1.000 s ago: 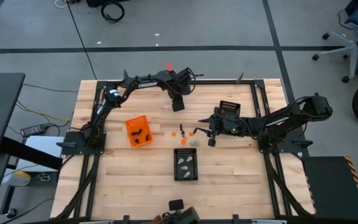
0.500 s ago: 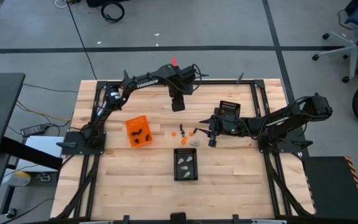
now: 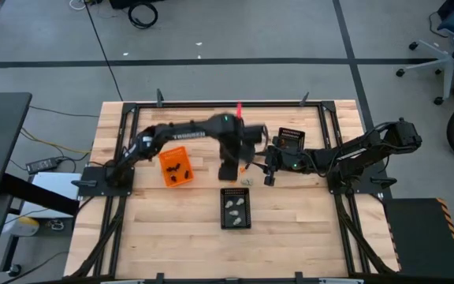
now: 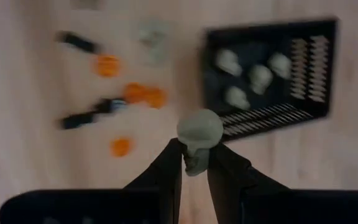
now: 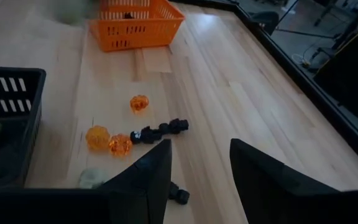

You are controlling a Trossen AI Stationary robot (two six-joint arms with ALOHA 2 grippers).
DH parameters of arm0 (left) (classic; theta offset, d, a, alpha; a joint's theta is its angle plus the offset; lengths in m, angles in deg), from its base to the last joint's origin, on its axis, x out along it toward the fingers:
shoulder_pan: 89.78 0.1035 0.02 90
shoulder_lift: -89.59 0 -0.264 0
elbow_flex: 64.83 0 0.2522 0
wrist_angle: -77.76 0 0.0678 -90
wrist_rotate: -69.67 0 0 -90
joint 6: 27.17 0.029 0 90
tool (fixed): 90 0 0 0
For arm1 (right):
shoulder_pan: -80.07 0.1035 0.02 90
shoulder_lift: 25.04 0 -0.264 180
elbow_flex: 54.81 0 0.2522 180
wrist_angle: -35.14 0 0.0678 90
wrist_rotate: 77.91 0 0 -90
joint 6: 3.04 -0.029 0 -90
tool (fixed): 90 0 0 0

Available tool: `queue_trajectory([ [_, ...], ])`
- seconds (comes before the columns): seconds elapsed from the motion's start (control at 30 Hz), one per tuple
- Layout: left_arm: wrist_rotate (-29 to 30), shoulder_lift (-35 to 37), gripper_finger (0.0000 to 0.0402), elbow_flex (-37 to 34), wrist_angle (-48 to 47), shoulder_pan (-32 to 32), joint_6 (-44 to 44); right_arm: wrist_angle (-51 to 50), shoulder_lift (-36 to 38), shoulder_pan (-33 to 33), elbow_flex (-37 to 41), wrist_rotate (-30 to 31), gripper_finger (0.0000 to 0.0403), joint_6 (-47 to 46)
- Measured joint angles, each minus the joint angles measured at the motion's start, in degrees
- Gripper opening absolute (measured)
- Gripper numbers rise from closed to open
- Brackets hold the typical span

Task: Sort Halloween decoration
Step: Put the white skull toy into the bottom black bin

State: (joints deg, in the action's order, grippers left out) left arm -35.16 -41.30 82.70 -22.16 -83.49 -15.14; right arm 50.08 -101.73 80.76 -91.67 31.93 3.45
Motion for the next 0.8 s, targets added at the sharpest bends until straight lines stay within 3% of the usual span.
queue_trajectory([
  [0.4, 1.0, 0.0, 0.0062, -3.3, 6.2, -12.2, -3.5, -0.3, 0.0, 0.0, 0.0, 0.0, 0.0167, -1.8],
  [0.6, 0.7, -0.1, 0.0070, -11.5, 13.7, -13.9, -3.5, -0.6, 0.0, 0.0, 0.1, 0.0, 0.0167, -2.0],
  [0.8, -5.2, -0.1, 0.0078, -14.2, 16.1, -12.6, -4.8, -0.7, 0.0, 0.0, 0.1, 0.1, 0.0167, -2.0],
])
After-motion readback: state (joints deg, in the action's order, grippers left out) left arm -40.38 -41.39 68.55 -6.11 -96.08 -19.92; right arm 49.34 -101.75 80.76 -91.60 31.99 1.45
